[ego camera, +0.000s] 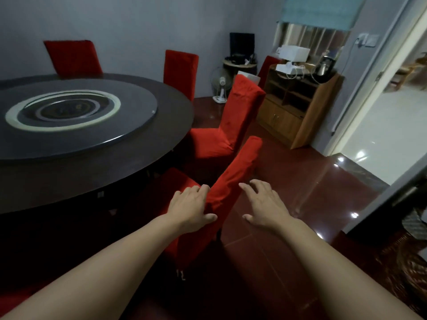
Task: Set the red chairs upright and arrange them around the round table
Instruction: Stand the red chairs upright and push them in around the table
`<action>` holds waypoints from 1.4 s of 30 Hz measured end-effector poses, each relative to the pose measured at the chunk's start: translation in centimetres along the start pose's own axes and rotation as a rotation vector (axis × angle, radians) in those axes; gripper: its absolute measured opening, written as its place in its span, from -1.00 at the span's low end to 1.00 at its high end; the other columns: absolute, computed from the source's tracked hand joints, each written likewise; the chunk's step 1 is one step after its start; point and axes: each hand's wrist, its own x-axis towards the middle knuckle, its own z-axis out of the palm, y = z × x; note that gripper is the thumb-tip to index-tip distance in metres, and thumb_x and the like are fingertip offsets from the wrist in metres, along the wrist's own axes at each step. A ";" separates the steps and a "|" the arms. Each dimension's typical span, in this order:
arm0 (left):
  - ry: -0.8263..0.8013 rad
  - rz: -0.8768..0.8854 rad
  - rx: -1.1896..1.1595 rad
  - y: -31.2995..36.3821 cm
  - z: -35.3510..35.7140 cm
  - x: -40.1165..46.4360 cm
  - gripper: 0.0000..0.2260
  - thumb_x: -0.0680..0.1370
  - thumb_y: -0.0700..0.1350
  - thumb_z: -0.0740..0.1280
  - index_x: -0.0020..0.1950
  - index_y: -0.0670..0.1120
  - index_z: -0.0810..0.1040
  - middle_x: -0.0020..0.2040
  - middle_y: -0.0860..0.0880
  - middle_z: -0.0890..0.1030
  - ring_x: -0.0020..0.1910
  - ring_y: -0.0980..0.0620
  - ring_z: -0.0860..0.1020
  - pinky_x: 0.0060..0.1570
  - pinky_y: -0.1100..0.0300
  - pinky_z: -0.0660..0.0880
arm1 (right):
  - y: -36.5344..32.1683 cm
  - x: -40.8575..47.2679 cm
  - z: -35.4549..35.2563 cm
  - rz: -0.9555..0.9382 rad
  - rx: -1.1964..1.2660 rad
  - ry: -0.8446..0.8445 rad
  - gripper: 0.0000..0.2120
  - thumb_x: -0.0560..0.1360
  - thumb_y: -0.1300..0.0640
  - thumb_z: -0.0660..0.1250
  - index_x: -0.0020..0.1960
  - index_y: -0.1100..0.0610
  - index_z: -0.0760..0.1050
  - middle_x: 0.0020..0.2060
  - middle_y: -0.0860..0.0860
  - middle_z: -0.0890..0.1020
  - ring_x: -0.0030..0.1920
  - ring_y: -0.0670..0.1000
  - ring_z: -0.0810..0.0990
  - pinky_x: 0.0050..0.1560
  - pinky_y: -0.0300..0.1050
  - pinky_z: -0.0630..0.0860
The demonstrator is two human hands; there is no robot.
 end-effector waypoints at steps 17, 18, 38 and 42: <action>-0.057 -0.352 0.056 5.5 4.7 10.5 -0.40 0.46 0.17 0.36 0.38 -0.02 0.21 0.19 -0.06 0.50 0.16 -0.10 0.52 0.14 0.04 0.41 | 10.0 14.6 1.5 -0.359 -0.002 -0.096 -0.14 0.46 -0.10 0.38 0.55 -0.08 -0.09 0.55 0.04 -0.04 0.53 0.08 -0.09 0.49 0.11 -0.03; -0.058 -0.363 0.052 5.5 4.9 11.1 -0.43 0.47 0.17 0.36 0.35 -0.02 0.23 0.17 -0.06 0.51 0.14 -0.09 0.52 0.11 0.05 0.42 | 10.5 15.3 1.7 -0.375 -0.005 -0.113 -0.14 0.46 -0.10 0.38 0.55 -0.08 -0.09 0.55 0.03 -0.05 0.54 0.08 -0.10 0.49 0.11 -0.06; 0.133 -0.716 0.257 9.1 7.5 15.8 -0.52 0.49 0.32 0.21 0.19 -0.02 0.34 0.05 -0.02 0.51 0.03 -0.04 0.54 -0.19 0.12 0.38 | 14.7 26.0 4.7 -0.884 -0.058 0.101 -0.46 0.42 -0.28 0.29 0.24 0.04 0.38 0.11 0.01 0.48 0.21 0.14 0.41 0.41 0.22 0.05; 0.154 -0.702 0.253 10.4 8.1 17.8 -0.53 0.50 0.31 0.20 0.19 -0.02 0.34 0.07 -0.02 0.51 0.04 -0.05 0.54 -0.19 0.11 0.36 | 16.6 28.0 3.9 -0.922 -0.103 0.079 -0.44 0.40 -0.31 0.29 0.25 0.04 0.40 0.08 0.01 0.49 0.16 0.13 0.44 0.40 0.18 0.10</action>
